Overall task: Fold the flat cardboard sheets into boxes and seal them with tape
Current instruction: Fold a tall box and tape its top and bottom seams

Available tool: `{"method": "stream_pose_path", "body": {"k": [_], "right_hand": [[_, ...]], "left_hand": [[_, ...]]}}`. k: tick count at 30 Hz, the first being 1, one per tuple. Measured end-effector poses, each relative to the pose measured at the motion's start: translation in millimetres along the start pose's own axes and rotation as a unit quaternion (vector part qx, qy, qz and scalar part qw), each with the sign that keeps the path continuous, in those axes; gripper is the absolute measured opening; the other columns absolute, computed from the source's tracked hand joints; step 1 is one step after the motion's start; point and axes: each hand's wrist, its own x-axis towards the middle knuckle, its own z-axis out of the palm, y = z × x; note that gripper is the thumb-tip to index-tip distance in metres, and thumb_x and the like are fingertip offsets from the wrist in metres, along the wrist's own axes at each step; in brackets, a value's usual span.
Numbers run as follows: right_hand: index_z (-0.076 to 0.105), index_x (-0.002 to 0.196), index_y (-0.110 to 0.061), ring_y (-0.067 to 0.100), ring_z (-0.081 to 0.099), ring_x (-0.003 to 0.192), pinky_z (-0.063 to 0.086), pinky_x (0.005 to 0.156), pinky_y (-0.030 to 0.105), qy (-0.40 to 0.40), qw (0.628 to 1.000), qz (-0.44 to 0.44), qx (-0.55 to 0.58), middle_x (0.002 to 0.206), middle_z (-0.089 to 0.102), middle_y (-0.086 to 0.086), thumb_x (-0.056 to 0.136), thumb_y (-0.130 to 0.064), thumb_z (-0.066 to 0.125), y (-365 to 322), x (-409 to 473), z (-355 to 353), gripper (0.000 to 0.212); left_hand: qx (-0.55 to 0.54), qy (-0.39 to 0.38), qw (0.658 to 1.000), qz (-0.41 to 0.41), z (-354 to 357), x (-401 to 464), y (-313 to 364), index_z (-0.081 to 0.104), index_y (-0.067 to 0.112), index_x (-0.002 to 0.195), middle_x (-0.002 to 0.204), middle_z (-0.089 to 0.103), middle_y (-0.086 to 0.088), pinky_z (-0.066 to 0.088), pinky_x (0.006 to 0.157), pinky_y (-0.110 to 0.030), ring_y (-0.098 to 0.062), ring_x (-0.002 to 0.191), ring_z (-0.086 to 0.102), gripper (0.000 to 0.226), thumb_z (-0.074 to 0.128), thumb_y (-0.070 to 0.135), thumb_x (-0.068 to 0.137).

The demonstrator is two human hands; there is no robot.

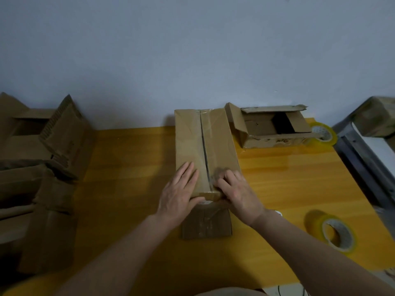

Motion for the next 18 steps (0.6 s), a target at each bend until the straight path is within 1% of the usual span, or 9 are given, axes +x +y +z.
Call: {"method": "stream_pose_path", "body": {"k": [1, 3, 4, 5, 7, 8, 10, 14, 18], "right_hand": [[0.059, 0.104, -0.016, 0.016, 0.041, 0.097, 0.039, 0.082, 0.027, -0.008, 1.0, -0.003, 0.023, 0.108, 0.049, 0.001, 0.083, -0.013, 0.068, 1, 1, -1, 0.023], [0.064, 0.098, -0.011, 0.014, 0.042, 0.099, 0.039, 0.084, 0.027, -0.014, 0.992, 0.017, 0.127, 0.106, 0.051, 0.002, 0.086, -0.012, 0.065, 8, 6, -10, 0.012], [0.067, 0.096, -0.009, 0.013, 0.045, 0.101, 0.04, 0.087, 0.028, -0.011, 0.983, 0.033, 0.18, 0.107, 0.054, 0.002, 0.092, -0.017, 0.06, 11, 9, -16, 0.011], [0.068, 0.101, -0.009, 0.012, 0.047, 0.107, 0.04, 0.094, 0.028, -0.008, 0.978, 0.046, 0.205, 0.113, 0.057, 0.003, 0.097, -0.023, 0.051, 14, 15, -21, 0.023], [0.058, 0.128, -0.012, 0.011, 0.04, 0.13, 0.026, 0.112, 0.023, -0.043, 0.983, 0.029, 0.175, 0.137, 0.052, 0.001, 0.102, -0.03, 0.035, 17, 26, -25, 0.039], [0.048, 0.138, -0.013, 0.01, 0.03, 0.14, 0.015, 0.117, 0.021, -0.074, 0.988, -0.001, 0.135, 0.147, 0.043, -0.001, 0.104, -0.029, 0.031, 18, 31, -23, 0.042], [0.033, 0.147, -0.015, 0.007, 0.014, 0.146, 0.003, 0.119, 0.021, -0.112, 0.991, -0.057, 0.052, 0.155, 0.027, -0.003, 0.105, -0.03, 0.026, 23, 45, -16, 0.045], [0.02, 0.151, -0.018, 0.007, 0.006, 0.147, -0.002, 0.119, 0.025, -0.129, 0.988, -0.072, -0.032, 0.159, 0.015, -0.004, 0.104, -0.036, 0.021, 47, 83, -14, 0.05], [0.006, 0.153, -0.02, 0.009, -0.004, 0.147, -0.004, 0.119, 0.031, -0.159, 0.979, -0.05, -0.12, 0.161, 0.0, -0.003, 0.1, -0.05, 0.012, 70, 144, -10, 0.061]], "left_hand": [[-0.006, 0.039, 0.999, 0.017, -3, -1, -1, 0.035, 0.015, 0.147, 0.157, 0.026, -0.004, 0.017, 0.113, -0.037, -0.018, 0.146, 0.014, 0.067, 0.044, 0.053, 0.093], [-0.012, 0.116, 0.991, 0.067, -8, 1, -2, 0.062, 0.013, 0.126, 0.136, 0.057, -0.005, 0.024, 0.116, -0.045, -0.02, 0.132, 0.046, 0.051, 0.04, 0.046, 0.095], [-0.026, 0.146, 0.983, 0.106, -11, 4, -5, 0.07, 0.014, 0.113, 0.124, 0.066, -0.004, 0.031, 0.114, -0.048, -0.019, 0.121, 0.057, 0.046, 0.041, 0.044, 0.094], [-0.042, 0.16, 0.974, 0.154, -13, 8, -6, 0.074, 0.013, 0.105, 0.115, 0.07, -0.004, 0.038, 0.109, -0.048, -0.018, 0.112, 0.063, 0.042, 0.046, 0.043, 0.093], [-0.044, 0.145, 0.959, 0.239, -14, 14, -6, 0.073, 0.01, 0.107, 0.114, 0.07, -0.006, 0.046, 0.102, -0.045, -0.02, 0.109, 0.065, 0.039, 0.059, 0.042, 0.089], [-0.036, 0.133, 0.956, 0.26, -13, 15, -4, 0.071, 0.009, 0.112, 0.117, 0.069, -0.007, 0.049, 0.1, -0.043, -0.021, 0.111, 0.064, 0.041, 0.062, 0.04, 0.088], [-0.026, 0.14, 0.951, 0.273, -11, 14, 0, 0.071, 0.01, 0.113, 0.118, 0.069, -0.006, 0.052, 0.095, -0.039, -0.02, 0.111, 0.064, 0.037, 0.059, 0.036, 0.09], [-0.077, 0.178, 0.945, 0.262, -9, 14, 5, 0.075, 0.013, 0.106, 0.114, 0.07, -0.001, 0.054, 0.091, -0.039, -0.021, 0.109, 0.065, 0.026, 0.057, 0.025, 0.091], [-0.068, 0.164, 0.951, 0.252, -4, 14, 0, 0.072, 0.019, 0.112, 0.123, 0.065, 0.005, 0.053, 0.093, -0.036, -0.018, 0.117, 0.061, 0.026, 0.068, 0.02, 0.086]]}}
